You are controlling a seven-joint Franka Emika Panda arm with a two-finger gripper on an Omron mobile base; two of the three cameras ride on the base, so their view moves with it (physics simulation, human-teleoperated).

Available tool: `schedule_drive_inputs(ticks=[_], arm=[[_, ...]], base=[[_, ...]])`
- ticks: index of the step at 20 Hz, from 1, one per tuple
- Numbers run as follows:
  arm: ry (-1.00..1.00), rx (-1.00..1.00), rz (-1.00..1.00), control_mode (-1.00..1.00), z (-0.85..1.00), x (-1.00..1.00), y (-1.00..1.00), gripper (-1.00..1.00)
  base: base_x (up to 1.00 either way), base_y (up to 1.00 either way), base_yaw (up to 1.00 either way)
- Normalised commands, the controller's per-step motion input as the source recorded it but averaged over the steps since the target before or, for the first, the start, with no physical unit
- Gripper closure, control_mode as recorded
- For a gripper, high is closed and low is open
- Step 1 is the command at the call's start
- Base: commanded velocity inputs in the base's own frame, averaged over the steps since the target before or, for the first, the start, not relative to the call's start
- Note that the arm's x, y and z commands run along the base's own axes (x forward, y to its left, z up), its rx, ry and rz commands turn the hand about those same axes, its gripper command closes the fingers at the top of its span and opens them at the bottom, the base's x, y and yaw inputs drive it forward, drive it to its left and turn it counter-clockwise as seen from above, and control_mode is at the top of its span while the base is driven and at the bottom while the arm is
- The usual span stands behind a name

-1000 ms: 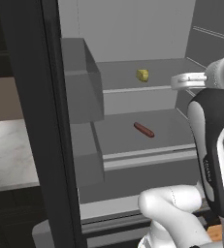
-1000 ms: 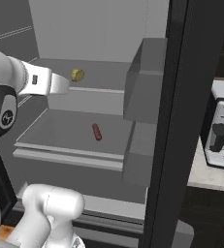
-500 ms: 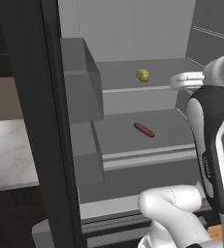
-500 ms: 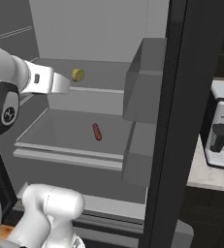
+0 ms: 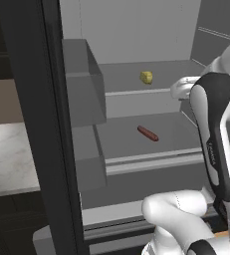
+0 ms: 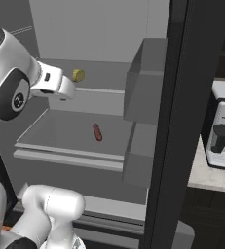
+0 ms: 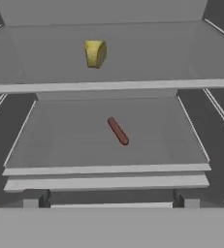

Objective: Retrieve the sausage and cheese from the fridge and place them on the cutting board on the counter.

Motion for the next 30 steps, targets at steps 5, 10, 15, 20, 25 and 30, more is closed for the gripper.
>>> schedule_drive_inputs(ticks=[5,10,15,20,25,30], arm=[[-0.06,0.0,0.0,-1.0,0.0,0.36,0.02,-1.0],[-0.01,0.0,0.0,-1.0,0.0,0.82,0.08,-1.0],[0.0,0.0,0.0,-1.0,0.01,0.81,0.24,-1.0],[0.01,0.0,0.0,-1.0,0.03,0.76,0.37,-1.0],[0.08,0.0,-0.02,-1.0,0.0,0.79,0.07,-1.0],[0.2,0.0,-0.03,-1.0,0.0,0.88,-0.04,-1.0]], base=[[0.0,0.0,0.0],[0.0,0.0,0.0],[0.0,0.0,0.0],[0.0,0.0,0.0],[0.0,0.0,0.0],[0.0,0.0,0.0]])
